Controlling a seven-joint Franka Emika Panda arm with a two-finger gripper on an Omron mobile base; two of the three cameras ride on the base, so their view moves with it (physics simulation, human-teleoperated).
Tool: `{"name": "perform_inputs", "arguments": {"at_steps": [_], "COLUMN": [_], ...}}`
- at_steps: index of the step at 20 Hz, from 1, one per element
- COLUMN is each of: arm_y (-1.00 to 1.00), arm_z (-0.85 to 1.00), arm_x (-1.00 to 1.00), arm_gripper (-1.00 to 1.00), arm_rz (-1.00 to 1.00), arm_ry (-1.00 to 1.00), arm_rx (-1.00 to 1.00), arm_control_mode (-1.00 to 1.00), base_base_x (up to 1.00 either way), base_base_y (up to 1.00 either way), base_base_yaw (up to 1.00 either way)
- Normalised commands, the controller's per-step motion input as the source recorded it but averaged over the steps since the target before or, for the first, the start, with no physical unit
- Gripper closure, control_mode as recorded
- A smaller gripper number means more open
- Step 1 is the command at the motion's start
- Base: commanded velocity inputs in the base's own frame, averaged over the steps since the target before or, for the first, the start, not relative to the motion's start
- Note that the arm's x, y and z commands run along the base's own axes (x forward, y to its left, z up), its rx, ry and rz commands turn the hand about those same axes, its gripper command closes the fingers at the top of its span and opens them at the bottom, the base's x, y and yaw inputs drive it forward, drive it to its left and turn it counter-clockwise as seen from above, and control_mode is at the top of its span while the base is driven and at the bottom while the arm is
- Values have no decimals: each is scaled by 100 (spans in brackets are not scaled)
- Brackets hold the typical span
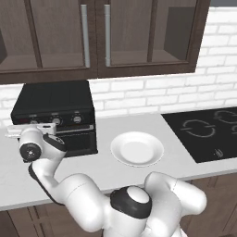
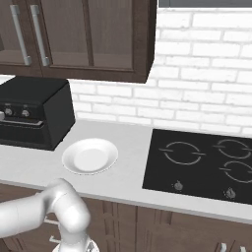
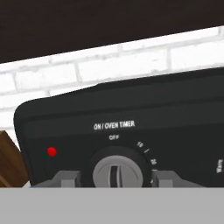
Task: Pick up the kebab skewer and baguette bread, and place them inside the toaster oven. Close the toaster oven door and start by setting the timer.
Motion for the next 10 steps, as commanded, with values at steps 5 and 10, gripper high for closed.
{"name": "perform_inputs", "arguments": {"at_steps": [5, 10], "arm_y": [0, 0], "arm_z": [0, 0], "arm_x": [0, 0], "arm_gripper": [100, 100], "arm_rz": [0, 0], "arm_ry": [0, 0], "arm_rx": [0, 0], "arm_control_mode": [-100, -100], "base_base_x": [0, 0], "base_base_y": [0, 0], "base_base_yaw": [0, 0]}}
